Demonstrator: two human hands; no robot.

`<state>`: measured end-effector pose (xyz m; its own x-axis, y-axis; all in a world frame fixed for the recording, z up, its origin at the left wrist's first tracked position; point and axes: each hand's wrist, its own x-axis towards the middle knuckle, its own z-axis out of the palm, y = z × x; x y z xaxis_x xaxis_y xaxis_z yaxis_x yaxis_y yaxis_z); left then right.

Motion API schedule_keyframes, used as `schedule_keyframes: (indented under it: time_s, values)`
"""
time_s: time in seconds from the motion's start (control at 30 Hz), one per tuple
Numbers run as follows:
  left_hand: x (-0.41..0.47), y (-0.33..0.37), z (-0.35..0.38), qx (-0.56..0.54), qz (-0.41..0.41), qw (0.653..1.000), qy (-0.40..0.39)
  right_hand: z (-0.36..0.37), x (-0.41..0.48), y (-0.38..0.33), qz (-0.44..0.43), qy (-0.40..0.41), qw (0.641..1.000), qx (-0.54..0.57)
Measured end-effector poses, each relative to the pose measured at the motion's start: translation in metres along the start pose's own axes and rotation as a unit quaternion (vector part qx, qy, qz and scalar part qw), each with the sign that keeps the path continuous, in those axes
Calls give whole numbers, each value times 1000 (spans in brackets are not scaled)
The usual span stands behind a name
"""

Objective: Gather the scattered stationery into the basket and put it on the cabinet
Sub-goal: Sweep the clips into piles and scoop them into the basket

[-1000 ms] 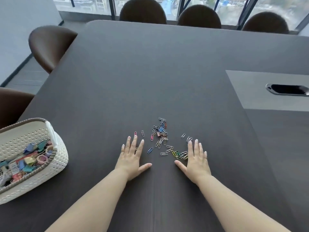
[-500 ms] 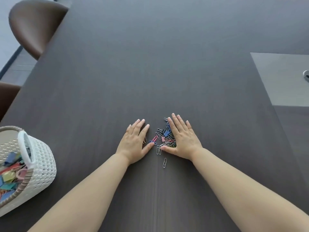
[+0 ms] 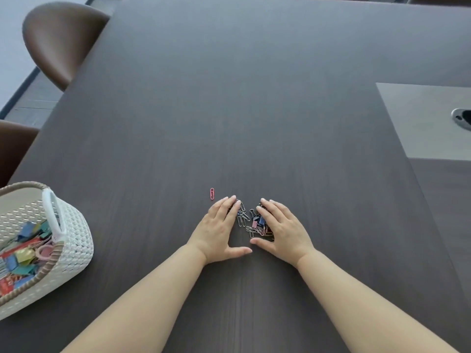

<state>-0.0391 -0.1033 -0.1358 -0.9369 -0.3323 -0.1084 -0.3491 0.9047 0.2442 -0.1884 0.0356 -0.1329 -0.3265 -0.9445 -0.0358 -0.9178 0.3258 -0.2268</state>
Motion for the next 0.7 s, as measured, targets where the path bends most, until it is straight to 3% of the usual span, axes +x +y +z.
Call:
schedule_keyframes:
  time_s: [0.1, 0.23, 0.3, 0.43, 0.7]
  values:
    - [6, 2, -3, 49, -65, 997, 15, 5, -7, 0, 47, 58, 997, 7]
    - [16, -10, -12, 57, -154, 985, -46, 5, -2, 2, 73, 75, 994, -41]
    - [17, -13, -12, 56, -111, 992, -15, 5, 5, 4, 62, 87, 993, -46]
    - [14, -17, 6, 12, 40, 989, 140, 9, 13, 7, 21, 144, 989, -21]
    - [18, -10, 11, 11, 114, 976, 185, 13, 10, 2, 13, 168, 985, -38]
